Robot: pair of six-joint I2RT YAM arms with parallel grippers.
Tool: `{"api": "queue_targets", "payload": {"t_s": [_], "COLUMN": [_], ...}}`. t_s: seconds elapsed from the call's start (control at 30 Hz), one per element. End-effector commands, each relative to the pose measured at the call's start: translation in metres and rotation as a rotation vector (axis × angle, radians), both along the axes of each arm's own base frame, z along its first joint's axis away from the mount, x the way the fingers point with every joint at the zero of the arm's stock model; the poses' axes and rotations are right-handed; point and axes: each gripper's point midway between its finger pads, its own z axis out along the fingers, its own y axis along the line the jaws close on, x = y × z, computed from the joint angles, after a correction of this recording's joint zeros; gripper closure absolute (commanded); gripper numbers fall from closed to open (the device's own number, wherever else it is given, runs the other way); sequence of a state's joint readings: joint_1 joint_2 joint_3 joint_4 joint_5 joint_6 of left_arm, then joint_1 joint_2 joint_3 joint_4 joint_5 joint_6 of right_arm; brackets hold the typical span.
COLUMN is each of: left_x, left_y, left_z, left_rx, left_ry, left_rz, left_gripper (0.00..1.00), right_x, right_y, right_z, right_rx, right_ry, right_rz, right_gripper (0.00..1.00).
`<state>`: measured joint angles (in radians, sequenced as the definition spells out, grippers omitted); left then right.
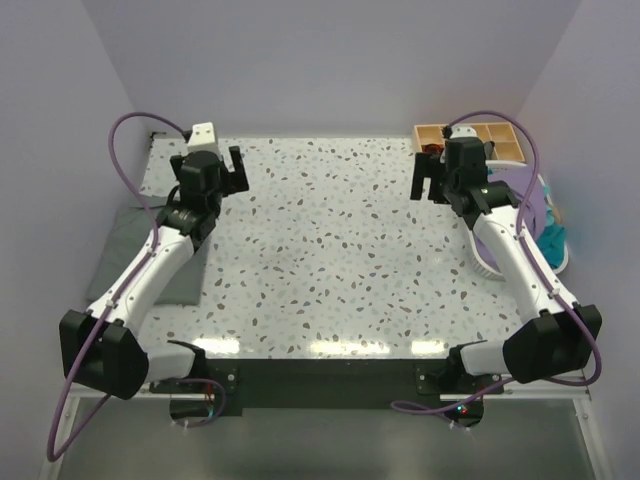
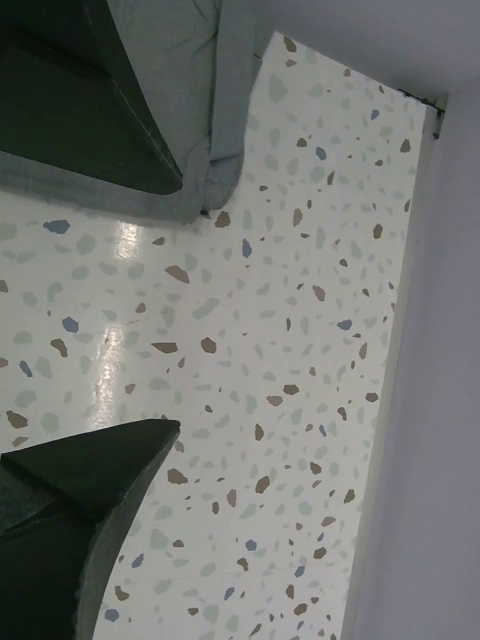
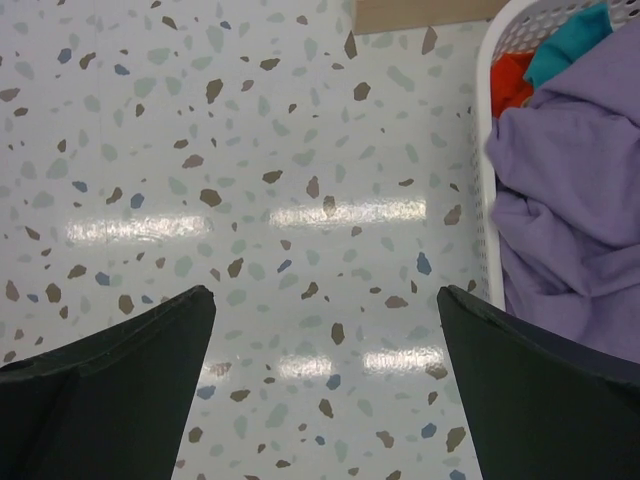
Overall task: Fold and stack the t-shirts
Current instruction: Grab the tshirt from the pile
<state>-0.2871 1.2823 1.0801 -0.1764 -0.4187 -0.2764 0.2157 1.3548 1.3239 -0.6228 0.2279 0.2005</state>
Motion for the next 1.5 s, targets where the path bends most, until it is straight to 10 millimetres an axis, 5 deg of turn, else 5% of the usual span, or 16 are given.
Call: {"api": "queue_targets", "payload": {"t_s": [0.0, 0.1, 0.27, 0.47, 0.73, 0.97, 1.17, 1.27, 1.3, 1.47], "left_x": [-0.006, -0.008, 0.001, 0.010, 0.002, 0.004, 0.005, 0.003, 0.004, 0.006], "left_y": [-0.011, -0.025, -0.051, -0.070, -0.118, -0.122, -0.122, -0.123, -0.123, -0.124], "left_z": [0.040, 0.054, 0.028, 0.001, -0.030, -0.042, -0.050, -0.053, -0.054, -0.058], "left_rx": [-0.037, -0.034, -0.035, -0.082, -0.247, -0.255, -0.253, -0.253, -0.253, -0.259], "left_ry": [-0.175, -0.217, -0.068, -0.014, 0.014, 0.034, 0.050, 0.058, 0.058, 0.063], "left_rz": [-0.098, -0.193, -0.325, -0.394, -0.602, -0.617, -0.611, -0.613, -0.611, -0.613], "left_gripper": [0.00, 0.00, 0.00, 0.00, 0.01, 0.05, 0.08, 0.11, 0.11, 0.15], "right_x": [0.009, 0.009, 0.020, 0.016, -0.002, -0.005, -0.002, 0.004, 0.006, 0.016], "right_y": [-0.013, -0.016, -0.031, -0.104, -0.176, -0.192, -0.202, -0.193, -0.190, -0.154], "right_z": [0.018, 0.007, 0.004, 0.022, -0.019, -0.060, -0.088, -0.089, -0.085, -0.032], "right_rx": [-0.031, -0.054, -0.131, -0.359, -0.311, -0.313, -0.303, -0.242, -0.221, -0.072], "right_ry": [-0.058, -0.030, 0.052, 0.075, 0.137, 0.256, 0.334, 0.305, 0.276, 0.057], "right_rz": [-0.073, -0.083, -0.154, -0.463, -0.708, -0.747, -0.757, -0.719, -0.706, -0.513], "right_gripper": [0.01, 0.01, 0.01, 0.01, 0.03, 0.09, 0.40, 0.93, 1.00, 1.00]}}
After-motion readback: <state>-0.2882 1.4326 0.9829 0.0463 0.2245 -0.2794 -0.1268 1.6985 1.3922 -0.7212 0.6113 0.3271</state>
